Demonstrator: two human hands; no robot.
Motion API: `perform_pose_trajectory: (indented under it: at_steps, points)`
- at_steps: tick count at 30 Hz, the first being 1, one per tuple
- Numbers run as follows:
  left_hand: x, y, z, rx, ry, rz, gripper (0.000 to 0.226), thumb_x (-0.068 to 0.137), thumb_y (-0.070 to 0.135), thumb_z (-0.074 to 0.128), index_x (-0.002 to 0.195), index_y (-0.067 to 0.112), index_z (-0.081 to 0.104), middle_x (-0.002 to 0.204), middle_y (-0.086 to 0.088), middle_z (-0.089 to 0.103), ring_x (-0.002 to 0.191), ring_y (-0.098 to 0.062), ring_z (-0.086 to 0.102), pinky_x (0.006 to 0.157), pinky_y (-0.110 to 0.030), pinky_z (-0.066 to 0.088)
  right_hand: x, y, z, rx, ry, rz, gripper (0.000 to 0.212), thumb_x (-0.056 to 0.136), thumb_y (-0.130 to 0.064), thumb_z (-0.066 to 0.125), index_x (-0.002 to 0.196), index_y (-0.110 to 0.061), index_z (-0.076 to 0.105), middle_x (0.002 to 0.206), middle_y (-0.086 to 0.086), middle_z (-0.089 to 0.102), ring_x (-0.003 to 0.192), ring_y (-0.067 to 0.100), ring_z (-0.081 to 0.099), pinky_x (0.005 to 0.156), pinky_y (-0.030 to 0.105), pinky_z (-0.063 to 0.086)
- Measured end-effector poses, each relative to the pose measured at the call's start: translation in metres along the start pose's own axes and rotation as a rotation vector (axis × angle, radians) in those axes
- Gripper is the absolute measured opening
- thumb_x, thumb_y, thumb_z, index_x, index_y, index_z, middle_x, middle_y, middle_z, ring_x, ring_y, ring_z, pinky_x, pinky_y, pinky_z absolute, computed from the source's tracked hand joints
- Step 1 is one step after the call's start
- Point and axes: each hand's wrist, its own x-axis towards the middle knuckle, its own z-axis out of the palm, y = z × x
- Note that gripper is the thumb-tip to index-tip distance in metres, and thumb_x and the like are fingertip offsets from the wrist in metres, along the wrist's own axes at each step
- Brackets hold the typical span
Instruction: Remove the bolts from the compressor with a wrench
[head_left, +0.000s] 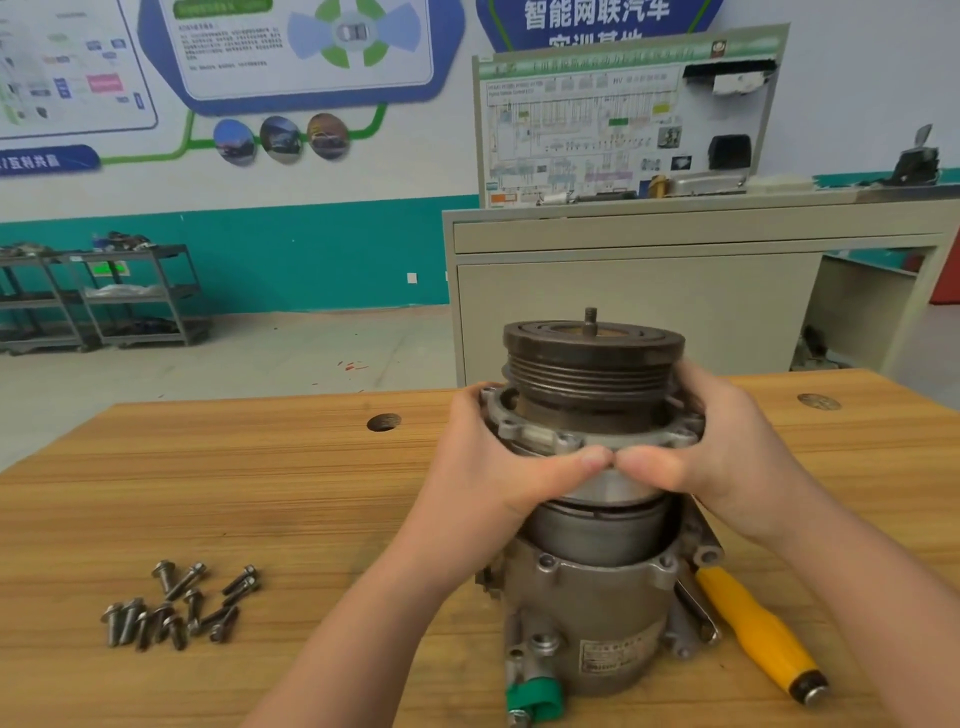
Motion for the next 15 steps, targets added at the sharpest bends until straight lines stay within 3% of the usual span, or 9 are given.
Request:
perform_pose_trajectory:
  at_steps: [2,4,6,8,11,15]
  points:
    - [0.004,0.005,0.002,-0.002,-0.002,0.040,0.040,0.061,0.034,0.085,0.096,0.045,0.070,0.084,0.035,0.067,0.084,0.014,0.064,0.065,-0.002,0.046,0.006,0.000,0.003,0.005,0.034,0.017,0.068,0.049,-0.045,0.078,0.112,-0.027,0.062,0.105,-0.015,0.072,0.100,0.002,0.066,0.075,0.012,0.051]
    - [0.007,0.008,0.004,-0.029,0.015,0.052,0.033,0.063,0.040,0.075,0.084,0.063,0.066,0.084,0.029,0.071,0.081,0.010,0.067,0.064,-0.004,0.047,0.011,0.002,0.006,0.024,0.053,0.055,0.067,0.052,-0.048,0.079,0.113,-0.025,0.064,0.107,-0.007,0.073,0.102,0.011,0.068,0.081,0.025,0.054]
    - [0.011,0.005,0.004,-0.086,0.052,0.011,0.025,0.061,0.047,0.075,0.083,0.056,0.070,0.087,0.018,0.074,0.081,0.001,0.070,0.063,-0.009,0.050,0.018,0.005,0.007,0.057,0.066,0.088,0.065,0.054,-0.047,0.080,0.111,-0.020,0.066,0.106,0.000,0.074,0.101,0.018,0.069,0.085,0.038,0.054]
    - [0.015,0.000,0.001,-0.166,0.069,-0.067,0.023,0.060,0.051,0.080,0.082,0.047,0.073,0.087,0.009,0.076,0.081,-0.007,0.073,0.062,-0.015,0.054,0.025,0.007,0.008,0.102,0.077,0.124,0.061,0.055,-0.044,0.081,0.108,-0.016,0.068,0.103,0.006,0.074,0.097,0.023,0.071,0.083,0.041,0.055]
    - [0.023,0.003,-0.001,-0.264,0.126,-0.219,0.047,0.053,0.056,0.085,0.083,0.020,0.077,0.086,-0.002,0.077,0.080,-0.016,0.074,0.060,-0.021,0.056,0.039,0.006,0.009,0.215,0.078,0.207,0.061,0.054,-0.040,0.084,0.104,-0.009,0.069,0.098,0.011,0.075,0.091,0.026,0.073,0.071,0.033,0.058]
    - [0.042,0.017,-0.005,-0.384,0.189,-0.452,0.087,0.037,0.063,0.084,0.103,0.009,0.068,0.086,-0.008,0.076,0.076,-0.021,0.075,0.054,-0.026,0.056,0.063,-0.006,0.015,0.211,0.089,0.396,0.076,0.039,-0.045,0.091,0.097,-0.002,0.069,0.088,0.013,0.075,0.078,0.028,0.074,0.062,0.032,0.058]
